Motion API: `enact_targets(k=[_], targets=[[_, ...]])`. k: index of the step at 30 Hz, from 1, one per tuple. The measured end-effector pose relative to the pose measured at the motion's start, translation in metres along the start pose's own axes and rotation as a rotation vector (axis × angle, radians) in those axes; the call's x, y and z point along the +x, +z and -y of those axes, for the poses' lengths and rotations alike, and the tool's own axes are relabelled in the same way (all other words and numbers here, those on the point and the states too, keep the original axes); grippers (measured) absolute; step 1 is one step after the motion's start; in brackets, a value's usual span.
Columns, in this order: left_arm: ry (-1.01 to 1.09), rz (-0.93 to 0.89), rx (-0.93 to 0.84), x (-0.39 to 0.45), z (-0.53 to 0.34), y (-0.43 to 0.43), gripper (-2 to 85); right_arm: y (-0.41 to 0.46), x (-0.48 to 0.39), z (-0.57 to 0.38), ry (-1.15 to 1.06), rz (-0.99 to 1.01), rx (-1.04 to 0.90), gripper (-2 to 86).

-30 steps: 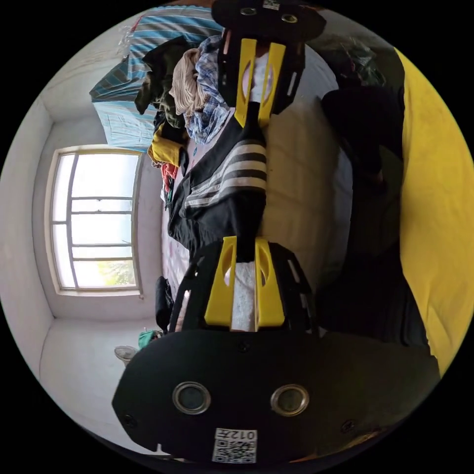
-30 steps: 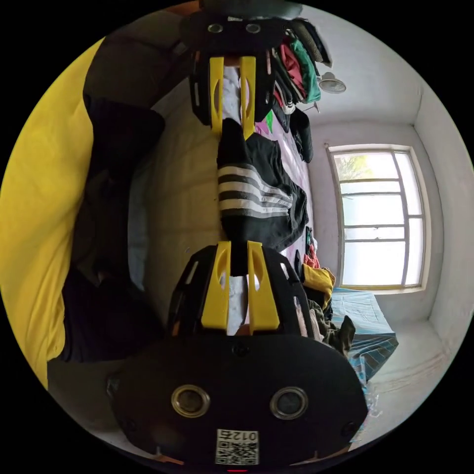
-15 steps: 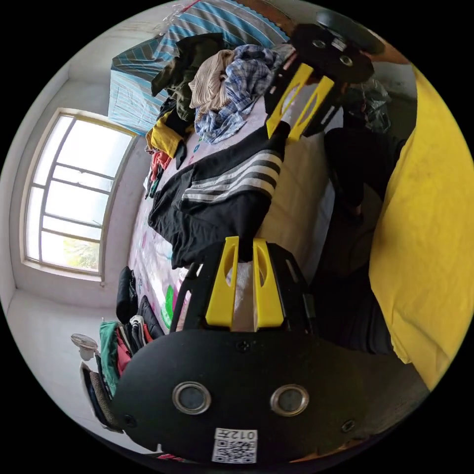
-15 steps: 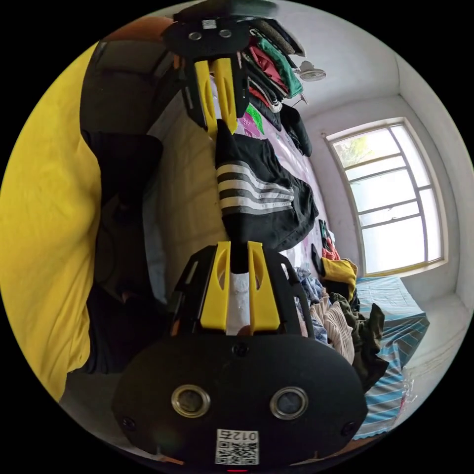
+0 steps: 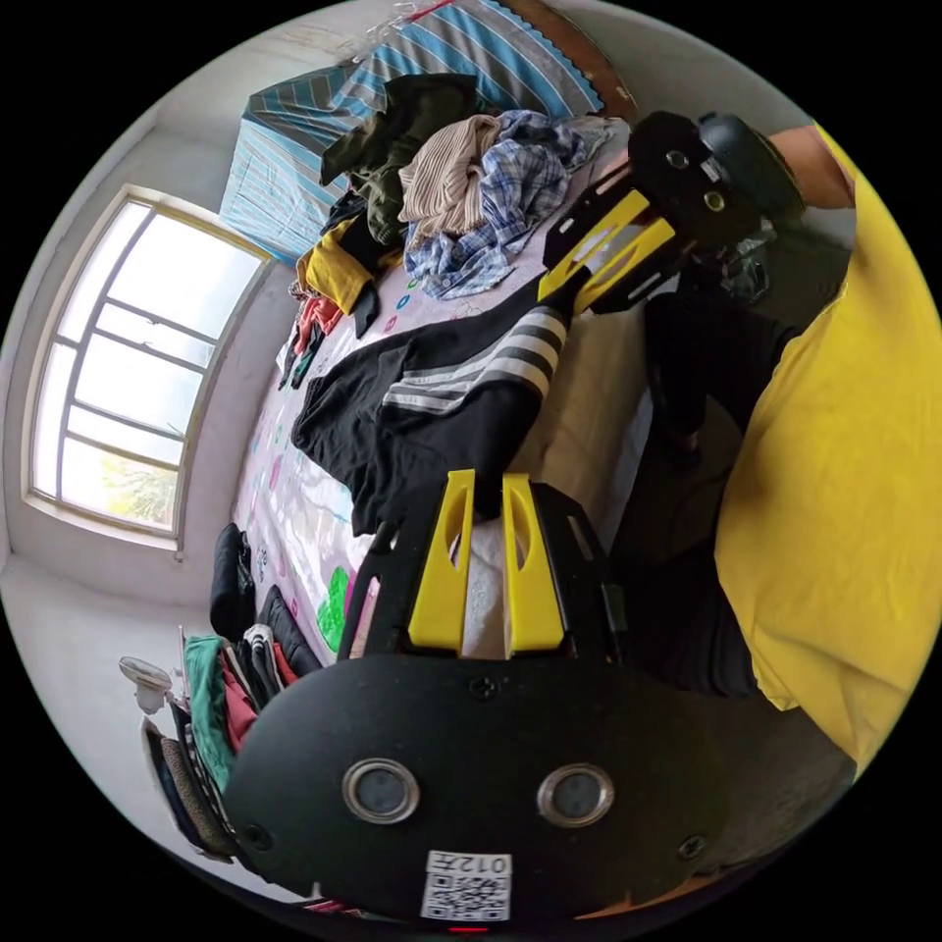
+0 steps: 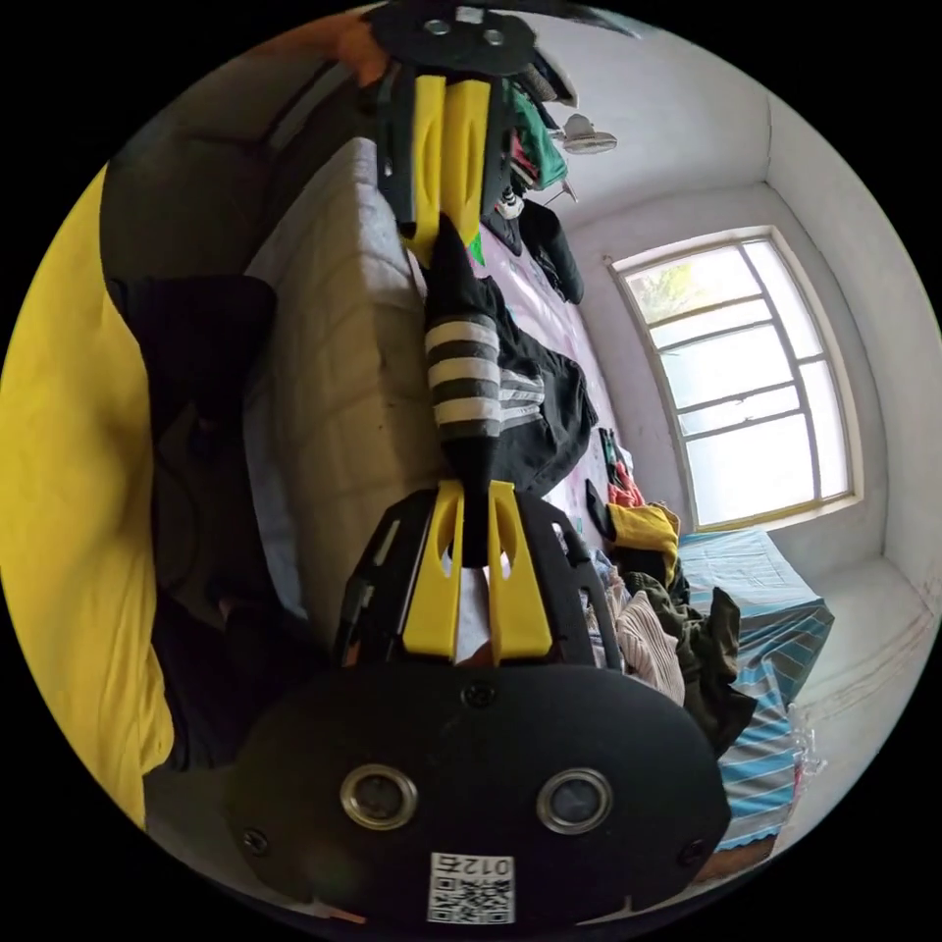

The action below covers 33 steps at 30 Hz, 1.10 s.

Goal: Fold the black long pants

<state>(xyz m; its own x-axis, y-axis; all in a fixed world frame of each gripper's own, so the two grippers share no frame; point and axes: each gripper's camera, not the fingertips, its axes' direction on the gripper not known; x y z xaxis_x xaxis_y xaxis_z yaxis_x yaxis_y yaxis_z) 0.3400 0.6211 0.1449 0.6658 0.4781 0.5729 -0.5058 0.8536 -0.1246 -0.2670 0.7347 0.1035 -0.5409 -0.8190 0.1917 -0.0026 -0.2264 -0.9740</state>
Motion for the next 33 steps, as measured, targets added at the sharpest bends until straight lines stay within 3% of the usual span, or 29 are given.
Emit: enact_targets(k=[5, 21, 25, 33], targets=[[-0.031, -0.041, 0.049, -0.019, -0.005, -0.049, 4.6, -0.036, 0.063, 0.010, 0.017, 0.174, 0.023, 2.8], [-0.060, -0.170, 0.100, -0.113, -0.008, -0.162, 4.6, -0.097, 0.176, 0.048, -0.102, 0.304, 0.002, 2.2], [-0.040, -0.194, 0.115, -0.173, 0.001, -0.167, 4.7, -0.077, 0.238, 0.063, -0.110, 0.321, 0.004, 2.2], [-0.100, -0.468, 0.071, -0.345, 0.032, -0.104, 4.5, 0.042, 0.391, 0.102, -0.134, 0.475, -0.051, 2.2]])
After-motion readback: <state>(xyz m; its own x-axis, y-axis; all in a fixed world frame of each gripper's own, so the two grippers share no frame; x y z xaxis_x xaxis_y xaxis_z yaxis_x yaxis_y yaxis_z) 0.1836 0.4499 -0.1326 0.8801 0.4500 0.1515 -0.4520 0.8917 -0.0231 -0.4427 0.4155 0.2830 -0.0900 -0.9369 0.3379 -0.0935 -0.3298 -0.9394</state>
